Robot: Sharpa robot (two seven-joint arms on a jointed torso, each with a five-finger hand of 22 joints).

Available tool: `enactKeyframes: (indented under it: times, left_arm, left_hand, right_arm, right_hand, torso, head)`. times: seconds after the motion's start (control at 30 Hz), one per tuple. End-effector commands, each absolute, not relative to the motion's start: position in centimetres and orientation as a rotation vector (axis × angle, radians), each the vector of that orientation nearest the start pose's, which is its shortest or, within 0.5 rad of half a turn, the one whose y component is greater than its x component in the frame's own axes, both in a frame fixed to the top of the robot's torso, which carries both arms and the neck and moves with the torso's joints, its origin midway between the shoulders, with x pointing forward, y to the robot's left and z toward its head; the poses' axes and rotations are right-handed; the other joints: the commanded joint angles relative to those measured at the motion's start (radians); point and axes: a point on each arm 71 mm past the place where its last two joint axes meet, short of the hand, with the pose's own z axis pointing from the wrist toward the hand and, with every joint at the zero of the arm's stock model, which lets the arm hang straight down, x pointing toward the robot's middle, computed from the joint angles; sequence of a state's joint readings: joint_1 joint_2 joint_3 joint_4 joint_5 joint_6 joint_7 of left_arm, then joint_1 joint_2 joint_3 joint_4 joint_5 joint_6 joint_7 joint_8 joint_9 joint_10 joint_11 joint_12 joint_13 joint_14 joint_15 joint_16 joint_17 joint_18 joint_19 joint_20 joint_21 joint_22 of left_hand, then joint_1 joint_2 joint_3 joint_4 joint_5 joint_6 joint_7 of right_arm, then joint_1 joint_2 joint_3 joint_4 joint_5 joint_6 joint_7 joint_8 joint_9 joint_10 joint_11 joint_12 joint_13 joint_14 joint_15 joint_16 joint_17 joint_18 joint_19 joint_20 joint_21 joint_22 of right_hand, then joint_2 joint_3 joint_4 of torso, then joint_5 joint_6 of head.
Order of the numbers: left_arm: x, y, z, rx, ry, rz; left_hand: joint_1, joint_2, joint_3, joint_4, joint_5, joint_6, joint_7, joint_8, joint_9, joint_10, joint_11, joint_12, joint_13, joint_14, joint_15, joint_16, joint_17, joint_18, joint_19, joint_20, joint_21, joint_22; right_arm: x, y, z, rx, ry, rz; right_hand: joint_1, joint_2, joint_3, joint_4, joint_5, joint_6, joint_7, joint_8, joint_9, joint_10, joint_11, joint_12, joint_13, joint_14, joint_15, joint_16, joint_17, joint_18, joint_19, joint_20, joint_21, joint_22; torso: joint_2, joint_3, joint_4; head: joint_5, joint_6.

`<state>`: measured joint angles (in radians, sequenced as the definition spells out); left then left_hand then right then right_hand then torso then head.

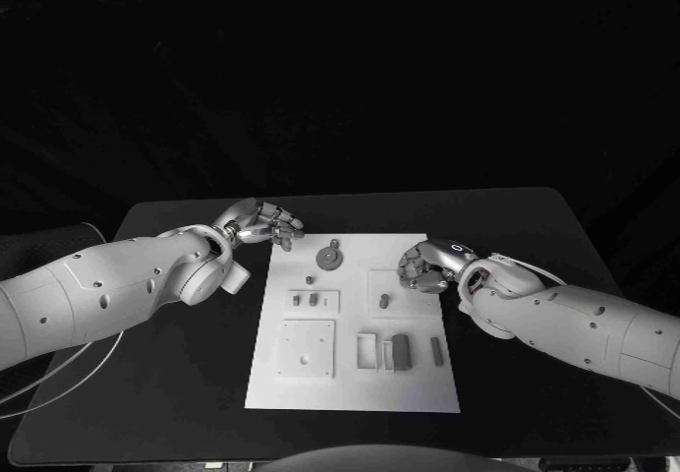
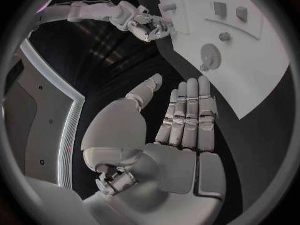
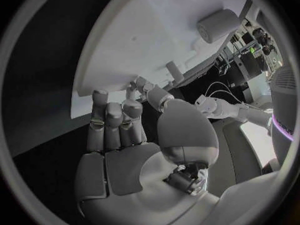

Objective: Assemble the parts on the task board

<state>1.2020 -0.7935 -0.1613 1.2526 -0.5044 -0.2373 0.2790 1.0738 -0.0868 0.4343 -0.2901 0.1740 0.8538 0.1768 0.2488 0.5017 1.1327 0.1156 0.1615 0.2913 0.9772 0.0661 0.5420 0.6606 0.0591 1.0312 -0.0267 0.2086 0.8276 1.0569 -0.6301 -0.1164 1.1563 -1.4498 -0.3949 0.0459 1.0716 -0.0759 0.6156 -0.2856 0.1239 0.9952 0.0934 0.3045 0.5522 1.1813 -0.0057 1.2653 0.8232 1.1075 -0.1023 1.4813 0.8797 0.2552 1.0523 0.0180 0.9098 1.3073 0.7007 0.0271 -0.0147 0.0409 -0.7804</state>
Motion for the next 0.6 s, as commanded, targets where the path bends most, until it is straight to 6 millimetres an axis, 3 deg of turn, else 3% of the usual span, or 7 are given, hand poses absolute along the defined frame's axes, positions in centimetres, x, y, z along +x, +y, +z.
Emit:
enactKeyframes:
  times: [0.03,0.6]
  left_arm:
    - [51.37,25.8,-23.52,-0.655,1.712,-1.127]
    - [51.42,25.88,-23.52,-0.657,1.708,-1.121]
  left_hand:
    - [0.009,0.003,-0.006,0.001,-0.002,0.0,0.007,0.006,-0.001,0.006,0.001,-0.005,-0.001,0.003,0.006,-0.003,0.002,0.009,0.003,0.0,-0.004,-0.001]
    - [0.01,0.005,-0.006,0.002,-0.002,0.0,0.007,0.006,-0.002,0.007,0.001,-0.006,-0.001,0.003,0.007,-0.005,0.005,0.009,0.004,0.0,-0.005,-0.001]
  right_arm:
    - [49.66,-19.39,-30.08,-0.198,1.768,0.609]
    - [49.66,-19.42,-29.96,-0.198,1.753,0.614]
  right_hand:
    - [0.001,0.014,-0.001,-0.003,-0.001,0.012,0.005,0.006,0.003,0.001,-0.008,-0.002,-0.001,0.001,-0.008,-0.001,-0.001,0.007,0.002,-0.003,0.003,0.018]
    - [-0.005,0.016,-0.003,-0.002,-0.004,0.021,0.001,0.009,0.006,0.001,-0.012,-0.003,-0.001,0.001,-0.012,-0.001,-0.001,0.007,0.002,-0.003,0.003,0.017]
  torso:
    - [0.0,0.0003,-0.0003]
    - [-0.001,0.0003,0.0001]
  head:
    - [0.0,0.0]
    - [-0.001,-0.001]
